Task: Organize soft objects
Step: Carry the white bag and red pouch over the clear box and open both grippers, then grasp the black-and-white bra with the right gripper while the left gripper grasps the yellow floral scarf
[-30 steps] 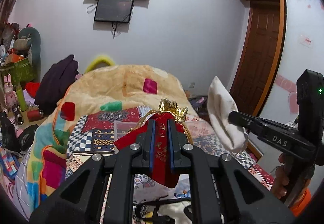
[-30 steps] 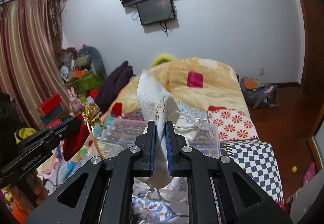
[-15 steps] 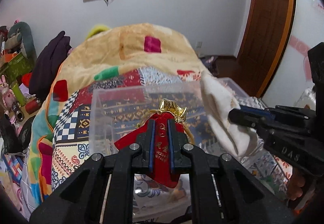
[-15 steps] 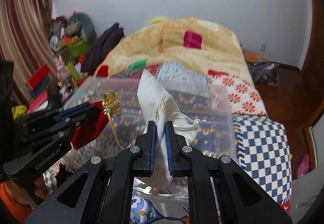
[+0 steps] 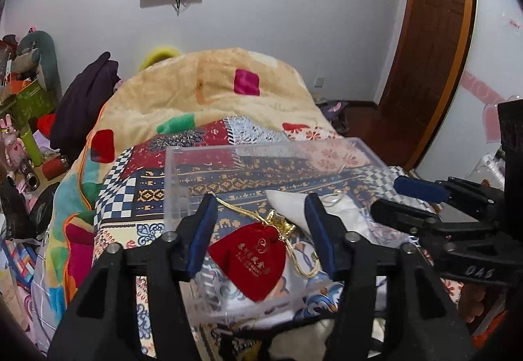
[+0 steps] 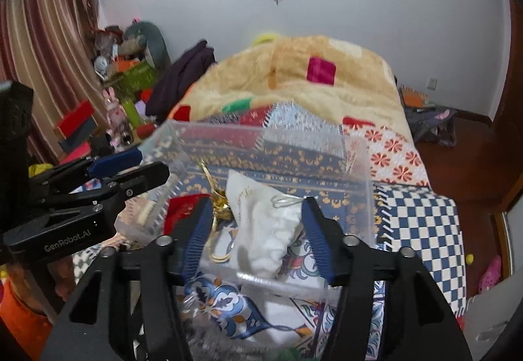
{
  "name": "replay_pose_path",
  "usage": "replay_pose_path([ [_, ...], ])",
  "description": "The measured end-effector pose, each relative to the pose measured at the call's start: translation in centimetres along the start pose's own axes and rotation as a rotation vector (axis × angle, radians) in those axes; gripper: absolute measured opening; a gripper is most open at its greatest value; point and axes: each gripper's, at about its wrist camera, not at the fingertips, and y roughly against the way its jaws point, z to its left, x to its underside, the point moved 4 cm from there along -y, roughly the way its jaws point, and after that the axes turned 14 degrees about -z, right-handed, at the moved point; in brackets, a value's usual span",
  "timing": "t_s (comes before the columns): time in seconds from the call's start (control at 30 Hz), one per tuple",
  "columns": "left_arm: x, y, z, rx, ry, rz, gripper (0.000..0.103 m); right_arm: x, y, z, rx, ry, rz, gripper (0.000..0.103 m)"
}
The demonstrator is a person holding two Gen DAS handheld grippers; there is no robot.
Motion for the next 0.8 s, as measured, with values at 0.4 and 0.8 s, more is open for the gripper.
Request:
replay_pose_path([
  [0.4, 1.6, 6.6, -0.6, 0.022, -0.035, -0.067, 0.077, -0.1, 5.1, 2.5, -0.060, 0.033, -0.097, 0.072],
  [0.8, 6.8, 8.9, 0.2, -0.028, -0.055, -0.005, 0.078, 6.7, 3.6, 3.8, -0.117, 0.061, 0.082, 0.071],
])
